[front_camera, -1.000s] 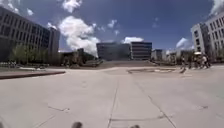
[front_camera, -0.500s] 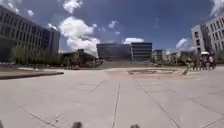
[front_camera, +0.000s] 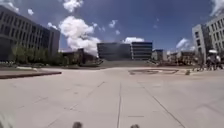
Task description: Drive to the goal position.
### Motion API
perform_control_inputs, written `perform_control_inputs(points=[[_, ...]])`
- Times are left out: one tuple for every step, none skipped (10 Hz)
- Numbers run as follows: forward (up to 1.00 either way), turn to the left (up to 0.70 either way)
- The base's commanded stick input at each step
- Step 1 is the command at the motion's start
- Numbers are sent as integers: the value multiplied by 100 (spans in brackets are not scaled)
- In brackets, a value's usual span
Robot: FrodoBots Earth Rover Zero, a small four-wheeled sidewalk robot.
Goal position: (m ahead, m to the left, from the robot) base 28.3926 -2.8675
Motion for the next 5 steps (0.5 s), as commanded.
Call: perform_control_inputs(points=[[70,-21],[70,-8],[70,0],[70,0],[70,0]])
